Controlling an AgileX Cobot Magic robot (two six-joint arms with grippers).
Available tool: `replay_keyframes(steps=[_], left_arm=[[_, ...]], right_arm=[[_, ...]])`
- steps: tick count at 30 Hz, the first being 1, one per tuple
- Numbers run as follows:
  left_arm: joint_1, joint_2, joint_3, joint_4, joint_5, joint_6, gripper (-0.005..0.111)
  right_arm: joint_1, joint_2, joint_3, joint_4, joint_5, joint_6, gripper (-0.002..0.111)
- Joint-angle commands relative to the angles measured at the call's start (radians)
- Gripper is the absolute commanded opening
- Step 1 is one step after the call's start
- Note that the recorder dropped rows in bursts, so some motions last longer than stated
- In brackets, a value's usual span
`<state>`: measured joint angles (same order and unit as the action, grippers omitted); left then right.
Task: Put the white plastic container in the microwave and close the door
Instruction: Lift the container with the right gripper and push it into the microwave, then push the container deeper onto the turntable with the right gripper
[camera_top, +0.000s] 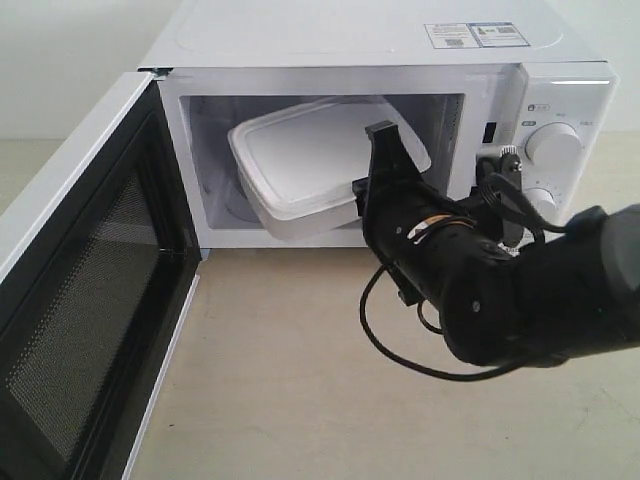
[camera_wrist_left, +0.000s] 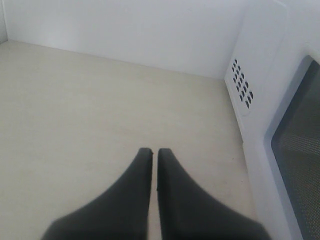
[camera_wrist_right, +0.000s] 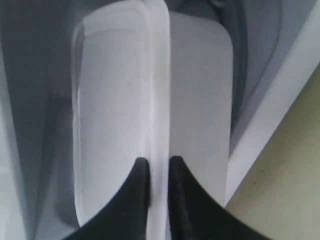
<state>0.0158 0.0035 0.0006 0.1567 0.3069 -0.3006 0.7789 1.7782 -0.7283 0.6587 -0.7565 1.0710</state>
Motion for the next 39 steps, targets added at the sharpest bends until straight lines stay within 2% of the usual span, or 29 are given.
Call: replay_keyframes(steps=[1, 15, 19, 30, 32, 37, 39], left_arm=[[0.002, -0.003, -0.001, -0.004, 0.000, 0.004, 0.004], [0.002, -0.003, -0.001, -0.004, 0.000, 0.004, 0.004], [0.002, -0.003, -0.001, -0.004, 0.000, 0.004, 0.004], [0.002, -0.003, -0.001, -0.004, 0.000, 0.004, 0.004], [0.002, -0.003, -0.001, -0.004, 0.000, 0.004, 0.004], [0.002, -0.003, -0.001, -0.004, 0.000, 0.004, 0.004], [0.002, -0.003, -0.001, -0.004, 0.000, 0.004, 0.004]], right_arm=[[-0.032, 0.033, -0.065, -0.020, 0.008, -0.034, 0.000], [-0.072, 0.188, -0.230, 0.012, 0.024, -0.066, 0.000], [-0.072, 0.188, -0.233, 0.030, -0.041, -0.111, 0.000], [-0.072, 0.188, -0.233, 0.009, -0.016, -0.113, 0.000], [-0.072, 0.188, -0.233, 0.009, -0.007, -0.113, 0.006], [-0.072, 0.188, -0.233, 0.009, -0.003, -0.113, 0.036], [-0.072, 0.188, -0.233, 0.009, -0.001, -0.113, 0.042]])
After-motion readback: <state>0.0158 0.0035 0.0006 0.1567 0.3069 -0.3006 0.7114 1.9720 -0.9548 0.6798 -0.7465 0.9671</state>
